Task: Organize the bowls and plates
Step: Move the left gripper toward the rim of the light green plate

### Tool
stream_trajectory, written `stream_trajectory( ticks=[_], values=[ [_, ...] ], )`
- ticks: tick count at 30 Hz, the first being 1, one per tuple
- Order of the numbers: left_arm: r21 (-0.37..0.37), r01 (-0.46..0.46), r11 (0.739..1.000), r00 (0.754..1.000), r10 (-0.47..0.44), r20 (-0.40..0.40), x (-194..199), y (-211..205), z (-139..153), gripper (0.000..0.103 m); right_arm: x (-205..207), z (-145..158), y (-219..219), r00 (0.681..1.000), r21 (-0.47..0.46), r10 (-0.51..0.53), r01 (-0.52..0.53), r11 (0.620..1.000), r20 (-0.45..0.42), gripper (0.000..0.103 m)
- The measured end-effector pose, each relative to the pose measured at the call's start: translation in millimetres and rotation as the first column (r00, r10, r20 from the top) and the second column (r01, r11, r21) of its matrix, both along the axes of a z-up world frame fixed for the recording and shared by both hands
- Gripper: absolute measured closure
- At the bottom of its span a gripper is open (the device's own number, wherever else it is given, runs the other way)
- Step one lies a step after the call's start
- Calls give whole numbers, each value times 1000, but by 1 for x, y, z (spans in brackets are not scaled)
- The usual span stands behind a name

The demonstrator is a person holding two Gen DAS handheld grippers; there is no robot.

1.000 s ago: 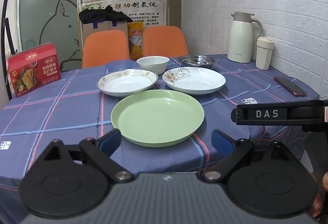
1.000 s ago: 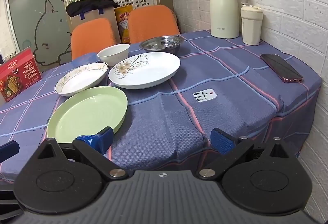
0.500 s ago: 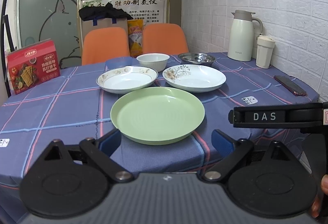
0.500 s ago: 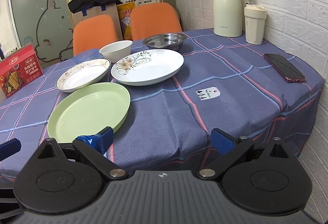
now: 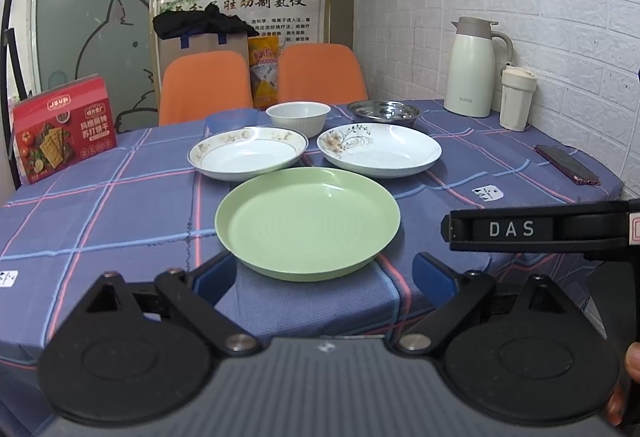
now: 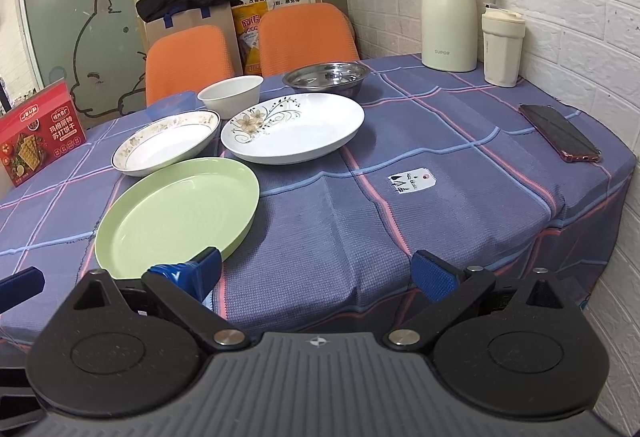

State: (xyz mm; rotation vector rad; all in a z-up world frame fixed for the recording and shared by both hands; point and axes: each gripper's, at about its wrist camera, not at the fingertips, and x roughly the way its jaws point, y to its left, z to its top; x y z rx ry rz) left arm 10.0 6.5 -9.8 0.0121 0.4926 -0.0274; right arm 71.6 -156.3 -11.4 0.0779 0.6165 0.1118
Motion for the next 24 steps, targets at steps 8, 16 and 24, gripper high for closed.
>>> stream_trajectory(
  ticks=[8,16,24],
  values=[
    [-1,1,1000,1000,-1,-4,0,0,0,9,0,0,0,1000,-1,2,-2,1000,-3,14],
    [-6,1,1000,1000,-2,-12,2,0,1,9,2,-1,2,1000,-2,10,-10,1000,-9,14],
    [-24,-10,1000,1000,9,-26,11,20,8,9,14,2,-2,1000,7,-15,15,1000,-14,14]
  ],
)
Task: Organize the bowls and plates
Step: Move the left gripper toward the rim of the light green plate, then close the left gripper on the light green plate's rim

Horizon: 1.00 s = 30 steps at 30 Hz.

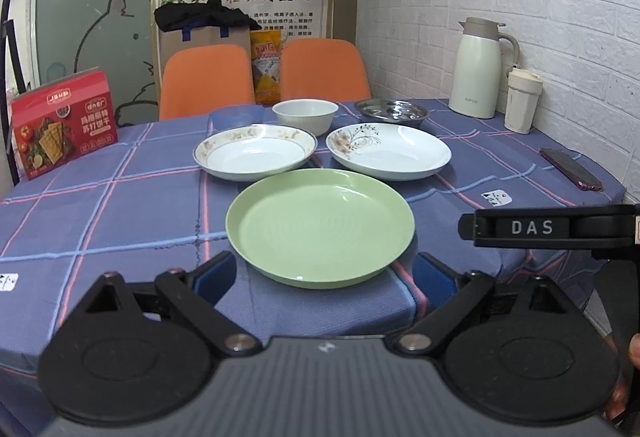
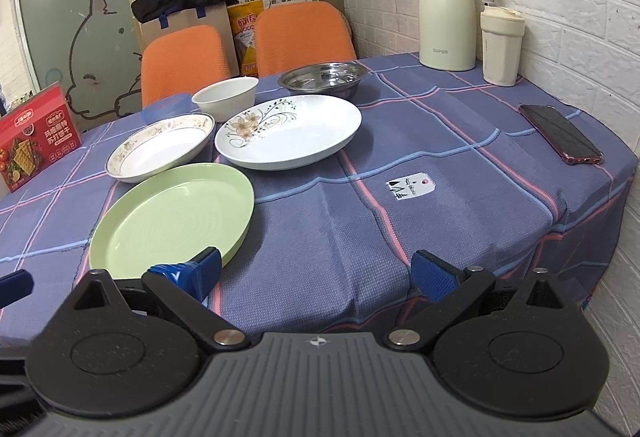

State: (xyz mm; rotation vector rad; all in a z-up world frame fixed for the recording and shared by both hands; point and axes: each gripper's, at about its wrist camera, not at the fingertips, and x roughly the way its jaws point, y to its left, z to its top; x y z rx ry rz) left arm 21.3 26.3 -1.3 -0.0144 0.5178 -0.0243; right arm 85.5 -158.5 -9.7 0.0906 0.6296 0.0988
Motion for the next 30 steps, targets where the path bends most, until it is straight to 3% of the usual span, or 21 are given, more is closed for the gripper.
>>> stream_trajectory(
  ticks=[6,21,25,28,30],
  values=[
    [-55,-88,995,994,85,-68,30,38,2,9,27,-8,3,998,10,-2,3,1000,-59,14],
    [-81,-158,984,966,137,-220,122,79,-12,9,95,-28,48,980,-84,122,-137,987,-159,14],
    [-74,-169,983,954,144,-262,140,83,-23,9,98,-29,57,979,-124,139,-158,980,-147,14],
    [-70,-155,985,952,130,-279,150,82,-29,9,101,-30,56,979,-101,149,-164,981,-141,12],
    [-63,-144,988,951,121,-284,153,81,-32,9,97,-34,55,982,-97,164,-173,980,-91,12]
  ],
)
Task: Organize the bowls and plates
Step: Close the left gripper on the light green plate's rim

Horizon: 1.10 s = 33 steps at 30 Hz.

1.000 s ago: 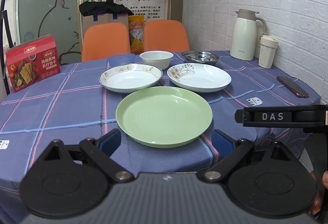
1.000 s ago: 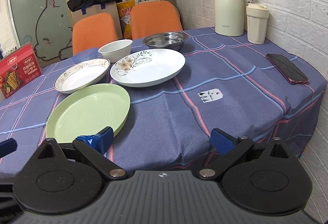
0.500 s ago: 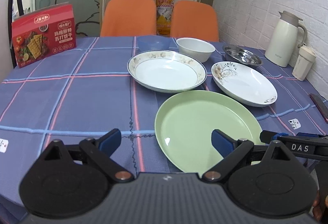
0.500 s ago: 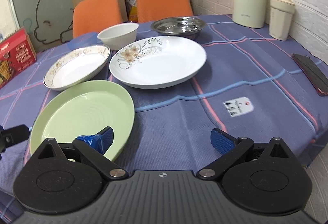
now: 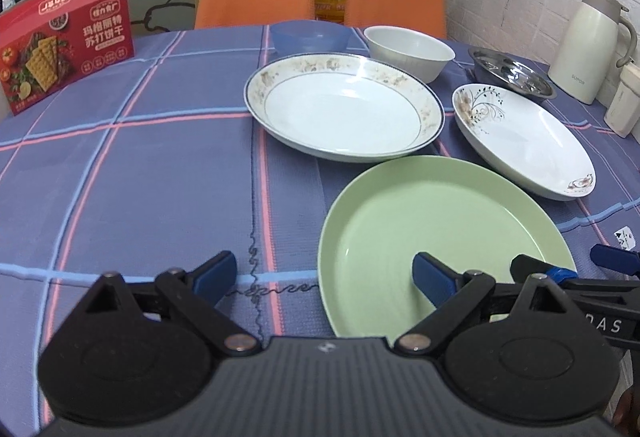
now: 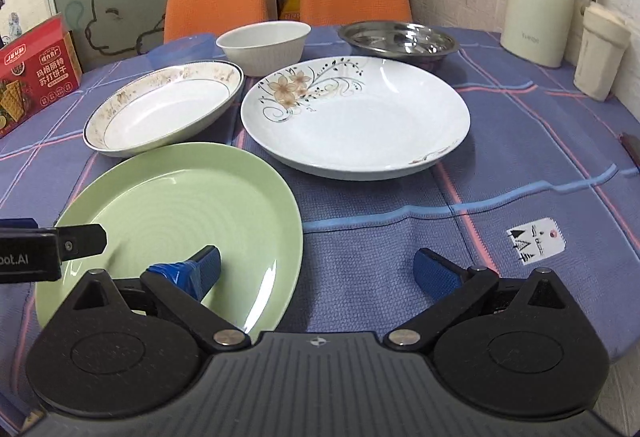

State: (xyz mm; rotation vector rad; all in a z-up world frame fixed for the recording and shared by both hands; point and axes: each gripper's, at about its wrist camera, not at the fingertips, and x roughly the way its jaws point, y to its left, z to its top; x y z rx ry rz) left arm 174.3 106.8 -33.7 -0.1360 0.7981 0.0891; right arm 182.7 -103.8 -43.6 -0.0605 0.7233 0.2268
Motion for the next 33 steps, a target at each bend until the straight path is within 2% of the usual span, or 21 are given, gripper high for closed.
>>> stream_trajectory(
  ticks=[4,6,9,11,14,15,19,27,29,31,33],
  values=[
    [16,18,1000,1000,-18,-5,6,-2,-5,9,-11,-6,-3,996,9,22,-23,1000,88,12],
    [38,24,999,1000,-24,-10,8,-3,-6,9,-9,-4,-3,997,5,21,-21,1000,78,13],
    [40,29,999,1000,-29,-9,11,-3,-6,9,-3,6,2,997,5,79,-79,997,-9,14],
    [41,35,999,999,-34,-6,13,-2,-6,9,-7,12,7,994,9,112,-112,994,-9,14],
    [41,39,998,999,-39,-3,14,-2,-6,9,-11,10,20,993,-92,122,-121,988,0,14],
    [41,41,998,999,-41,-2,14,-2,-7,9,-10,10,22,992,-92,127,-126,988,3,14],
    [42,64,997,998,-64,0,13,-1,-6,9,-6,7,31,976,-11,208,-209,978,-63,14],
    [40,87,995,996,-88,23,8,-2,-8,10,-8,4,34,969,2,246,-246,969,-17,15],
    [36,90,995,995,-92,29,8,-3,-7,17,-10,1,34,968,8,250,-250,968,12,15],
    [30,108,994,993,-109,41,5,-7,-4,35,-13,0,34,969,15,244,-244,970,32,16],
    [23,135,991,990,-136,49,2,-14,-2,47,-16,0,34,969,19,243,-244,970,42,17]
  ],
)
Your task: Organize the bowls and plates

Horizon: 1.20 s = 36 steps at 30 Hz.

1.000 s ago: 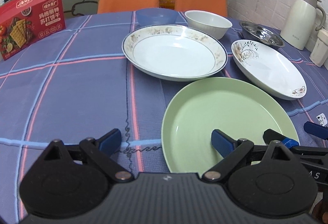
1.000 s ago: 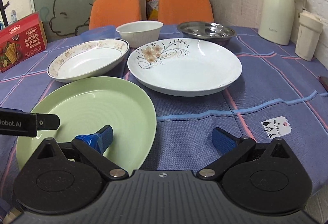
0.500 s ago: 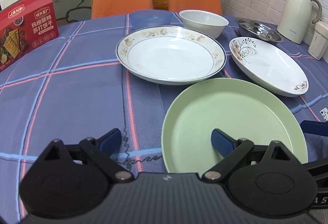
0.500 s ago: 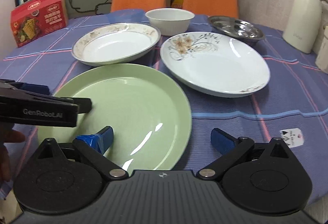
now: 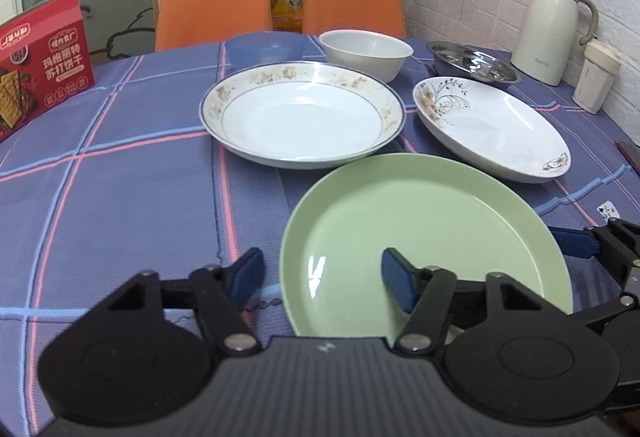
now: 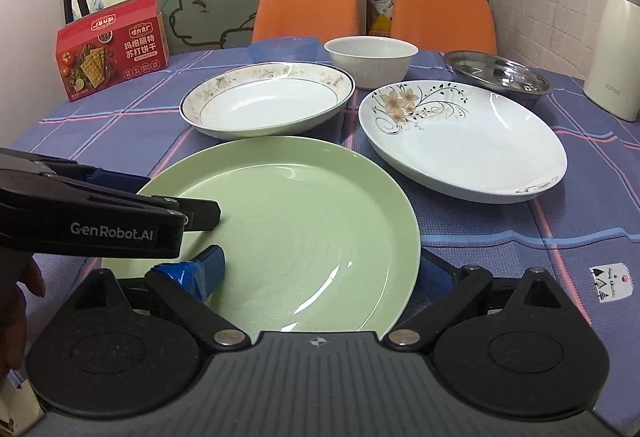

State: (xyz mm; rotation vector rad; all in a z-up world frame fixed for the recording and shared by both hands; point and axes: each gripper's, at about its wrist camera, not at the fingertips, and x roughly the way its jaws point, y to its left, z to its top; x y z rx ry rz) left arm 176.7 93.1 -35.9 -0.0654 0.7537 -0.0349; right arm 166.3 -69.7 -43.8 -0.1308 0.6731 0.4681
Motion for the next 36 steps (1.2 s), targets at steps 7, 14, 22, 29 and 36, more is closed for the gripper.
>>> stream_trajectory(
  ticks=[7,14,22,29,36],
  values=[
    [-27,-86,996,996,85,-35,-17,14,6,60,-19,6,12,999,104,-7,11,995,-39,16],
    [5,-218,976,976,218,3,-43,60,20,60,-23,13,64,995,136,101,-100,986,-1,15],
    [-35,-286,958,958,285,-36,-33,98,2,58,-5,1,103,987,114,159,-155,981,-27,15],
    [-34,-241,970,970,241,-17,-31,94,-2,33,-6,0,101,981,88,192,-191,978,-9,17],
    [-122,-260,958,959,271,79,-24,125,34,31,11,37,57,993,133,53,-68,989,108,16]
  ],
)
